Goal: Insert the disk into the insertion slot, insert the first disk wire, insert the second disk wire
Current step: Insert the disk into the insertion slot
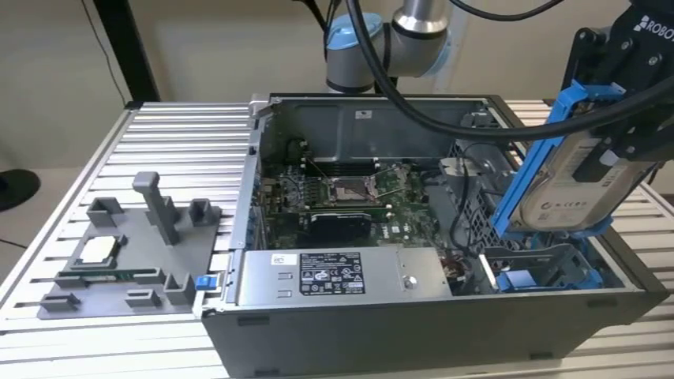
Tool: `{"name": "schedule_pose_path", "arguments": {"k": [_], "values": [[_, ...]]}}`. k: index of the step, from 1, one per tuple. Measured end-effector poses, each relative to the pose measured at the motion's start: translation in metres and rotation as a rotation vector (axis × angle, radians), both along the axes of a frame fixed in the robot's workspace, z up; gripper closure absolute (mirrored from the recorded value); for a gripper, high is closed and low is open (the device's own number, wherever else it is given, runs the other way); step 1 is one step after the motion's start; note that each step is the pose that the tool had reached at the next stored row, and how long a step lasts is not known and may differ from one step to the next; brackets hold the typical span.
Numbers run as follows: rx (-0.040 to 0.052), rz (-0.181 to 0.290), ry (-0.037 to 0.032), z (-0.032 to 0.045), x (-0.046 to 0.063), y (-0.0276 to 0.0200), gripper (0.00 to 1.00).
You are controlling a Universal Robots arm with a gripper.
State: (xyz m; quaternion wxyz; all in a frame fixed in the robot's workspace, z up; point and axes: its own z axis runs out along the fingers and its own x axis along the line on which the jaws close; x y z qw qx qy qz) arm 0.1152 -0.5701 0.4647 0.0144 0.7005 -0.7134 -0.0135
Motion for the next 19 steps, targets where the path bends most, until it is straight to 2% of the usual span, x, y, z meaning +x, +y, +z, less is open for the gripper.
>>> {"name": "schedule_pose_path", "arguments": {"k": [11, 19], "values": [[0.0001, 0.0, 0.0, -0.0031, 0.0, -0.0001, 1.0], [0.0029, 0.0, 0.0, -0.0117, 0.004, -0.0032, 1.0]]}}
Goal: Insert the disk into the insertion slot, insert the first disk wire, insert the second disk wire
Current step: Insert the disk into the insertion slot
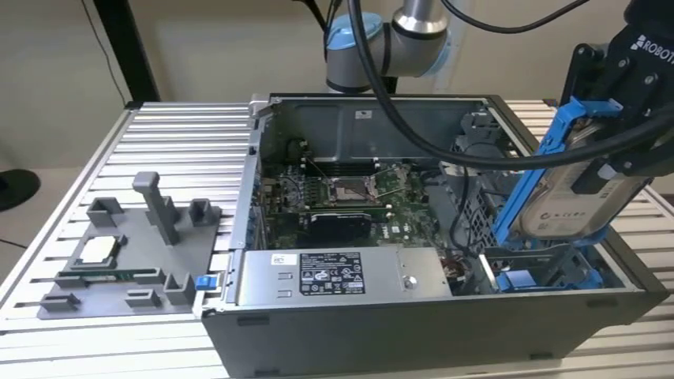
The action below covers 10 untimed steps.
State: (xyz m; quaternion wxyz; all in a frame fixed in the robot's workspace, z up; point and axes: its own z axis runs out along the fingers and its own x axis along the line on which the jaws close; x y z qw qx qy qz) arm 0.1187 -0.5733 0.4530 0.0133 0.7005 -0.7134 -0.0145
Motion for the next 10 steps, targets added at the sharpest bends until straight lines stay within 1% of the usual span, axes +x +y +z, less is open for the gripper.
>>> {"name": "schedule_pose_path", "arguments": {"k": [4, 10], "values": [[0.0066, 0.0, 0.0, -0.0049, 0.002, -0.0015, 1.0], [0.0252, 0.0, 0.0, -0.0124, 0.004, -0.0023, 1.0]]}}
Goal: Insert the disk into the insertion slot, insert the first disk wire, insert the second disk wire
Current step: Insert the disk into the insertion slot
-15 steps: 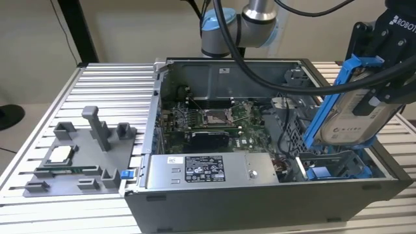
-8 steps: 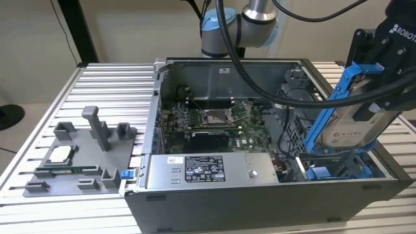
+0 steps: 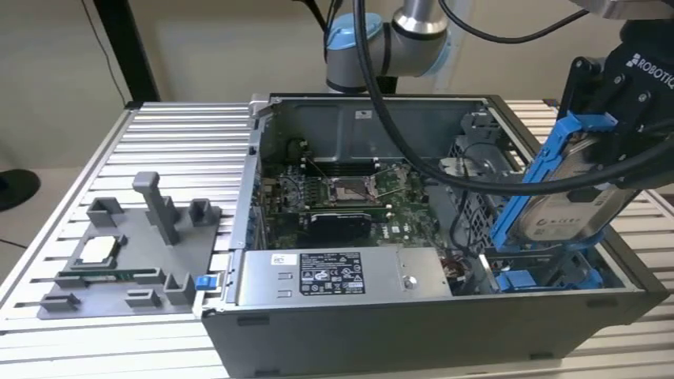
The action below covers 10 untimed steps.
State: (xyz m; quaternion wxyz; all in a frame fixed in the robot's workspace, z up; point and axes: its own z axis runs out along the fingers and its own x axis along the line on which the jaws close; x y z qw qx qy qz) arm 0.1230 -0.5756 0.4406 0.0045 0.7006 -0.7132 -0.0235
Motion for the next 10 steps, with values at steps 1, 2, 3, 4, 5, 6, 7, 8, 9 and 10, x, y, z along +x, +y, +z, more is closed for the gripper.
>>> {"name": "schedule_pose_path", "arguments": {"k": [1, 2, 3, 4, 5, 6, 7, 8, 9, 10], "values": [[0.003, 0.0, 0.0, -0.0014, 0.001, -0.0001, 1.0], [0.0056, 0.0, 0.0, -0.0026, 0.001, -0.0003, 1.0], [0.0084, 0.0, 0.0, -0.0039, 0.002, -0.0006, 1.0], [0.011, 0.0, 0.0, -0.0053, 0.003, -0.0008, 1.0], [0.013, 0.0, 0.0, -0.0066, 0.004, -0.0009, 1.0], [0.0144, 0.0, 0.0, -0.0081, 0.004, -0.0011, 1.0], [0.015, 0.0, 0.0, -0.0097, 0.005, -0.0012, 1.0], [0.0152, 0.0, 0.0, -0.0114, 0.005, -0.0013, 1.0], [0.0151, 0.0, 0.0, -0.0128, 0.005, -0.0015, 1.0], [0.0152, 0.0, 0.0, -0.014, 0.006, -0.0019, 1.0]]}}
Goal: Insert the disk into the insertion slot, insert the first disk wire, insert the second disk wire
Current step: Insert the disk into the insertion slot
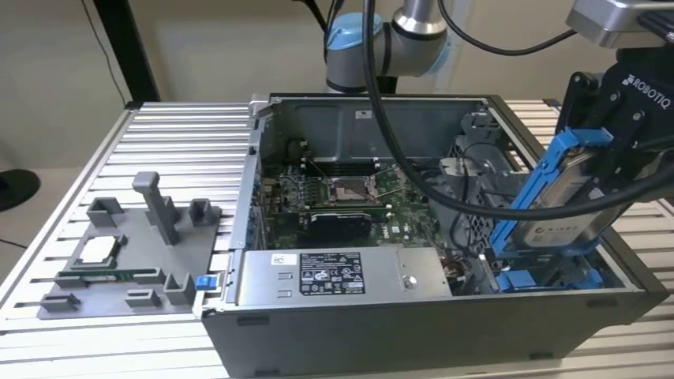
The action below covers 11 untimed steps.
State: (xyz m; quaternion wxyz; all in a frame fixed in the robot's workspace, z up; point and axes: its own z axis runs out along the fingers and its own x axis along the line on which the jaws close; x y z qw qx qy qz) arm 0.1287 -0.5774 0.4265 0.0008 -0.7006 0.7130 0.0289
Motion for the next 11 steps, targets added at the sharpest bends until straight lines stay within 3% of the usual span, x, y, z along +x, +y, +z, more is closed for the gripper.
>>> {"name": "schedule_pose_path", "arguments": {"k": [11], "values": [[0.001, 0.0, -0.0012, -0.0128, 0.0, -0.0022, 1.0]]}}
